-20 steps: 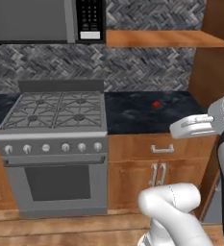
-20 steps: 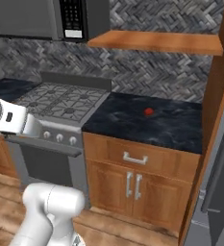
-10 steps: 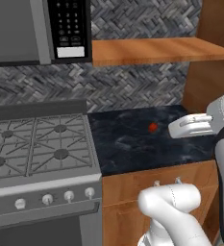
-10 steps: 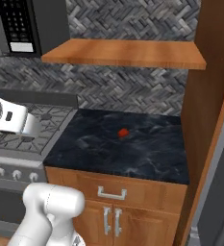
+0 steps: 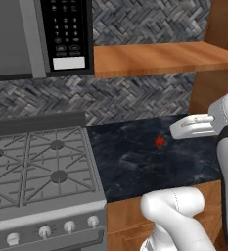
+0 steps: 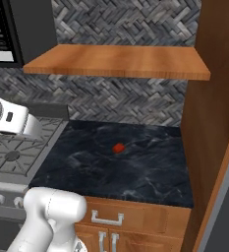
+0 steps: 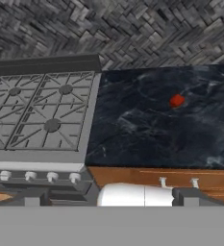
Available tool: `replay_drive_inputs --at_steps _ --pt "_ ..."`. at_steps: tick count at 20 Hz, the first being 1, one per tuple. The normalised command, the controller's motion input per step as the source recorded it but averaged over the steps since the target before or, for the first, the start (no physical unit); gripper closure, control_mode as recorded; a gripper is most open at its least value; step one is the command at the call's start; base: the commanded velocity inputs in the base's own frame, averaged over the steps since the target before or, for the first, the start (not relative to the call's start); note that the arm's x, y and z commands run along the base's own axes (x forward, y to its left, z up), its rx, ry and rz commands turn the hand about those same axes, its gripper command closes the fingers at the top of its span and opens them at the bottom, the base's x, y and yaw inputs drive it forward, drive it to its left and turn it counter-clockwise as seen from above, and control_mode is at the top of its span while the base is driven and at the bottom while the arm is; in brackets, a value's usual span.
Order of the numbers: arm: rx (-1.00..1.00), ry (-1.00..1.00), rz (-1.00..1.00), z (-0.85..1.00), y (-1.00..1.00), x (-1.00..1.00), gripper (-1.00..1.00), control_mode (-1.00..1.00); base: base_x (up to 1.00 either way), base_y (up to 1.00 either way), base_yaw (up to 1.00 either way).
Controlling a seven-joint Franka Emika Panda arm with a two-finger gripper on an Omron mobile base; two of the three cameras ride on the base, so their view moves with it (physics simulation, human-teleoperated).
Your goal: Place the liquor on the top shelf of the fridge to keep it out of children's reach, and place the corn and bell pepper on lower shelves for easy access.
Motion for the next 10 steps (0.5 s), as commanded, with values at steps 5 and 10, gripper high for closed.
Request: replay_drive_inputs --at_steps 5,10 --pt "0.0 0.0 -0.07 -0.24 -0.11 0.29 -1.0 -1.0 0.48 -0.14 -0.09" --pt "0.0 0.01 -0.2 -0.64 -0.41 0.73 -1.0 -1.0 0.0 0.0 0.0"
